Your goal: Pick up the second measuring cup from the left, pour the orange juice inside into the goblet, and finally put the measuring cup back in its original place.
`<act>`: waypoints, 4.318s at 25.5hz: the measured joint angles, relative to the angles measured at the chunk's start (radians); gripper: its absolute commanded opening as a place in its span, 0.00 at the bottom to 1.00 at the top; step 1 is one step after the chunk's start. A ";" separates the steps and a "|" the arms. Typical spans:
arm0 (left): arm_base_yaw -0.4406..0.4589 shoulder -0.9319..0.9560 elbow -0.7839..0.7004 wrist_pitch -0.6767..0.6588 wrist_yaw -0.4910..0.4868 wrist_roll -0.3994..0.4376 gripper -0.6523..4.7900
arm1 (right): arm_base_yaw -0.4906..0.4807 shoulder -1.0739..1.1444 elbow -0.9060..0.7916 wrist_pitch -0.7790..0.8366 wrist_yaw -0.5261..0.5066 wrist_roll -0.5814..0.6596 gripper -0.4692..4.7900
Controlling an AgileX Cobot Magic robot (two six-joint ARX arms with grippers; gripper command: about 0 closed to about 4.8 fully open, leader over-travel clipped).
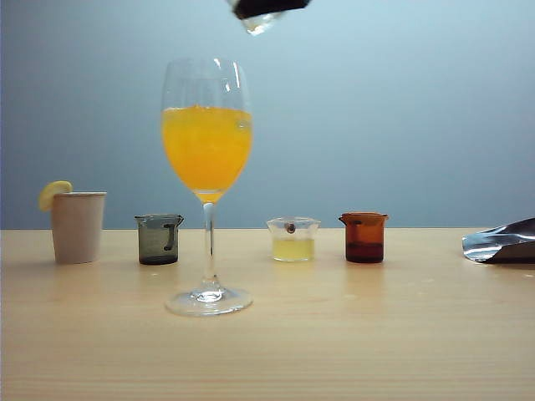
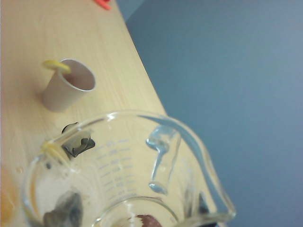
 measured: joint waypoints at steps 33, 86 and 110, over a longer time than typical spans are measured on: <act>0.000 0.001 0.000 0.146 0.011 0.000 0.11 | -0.178 0.566 -0.024 0.520 -0.340 0.739 0.37; 0.000 0.045 0.000 0.063 0.010 0.000 0.11 | -0.061 0.948 0.093 0.851 0.037 0.743 0.29; 0.000 0.044 0.000 0.092 -0.225 0.000 0.11 | -0.061 0.950 0.105 0.858 0.036 0.842 0.94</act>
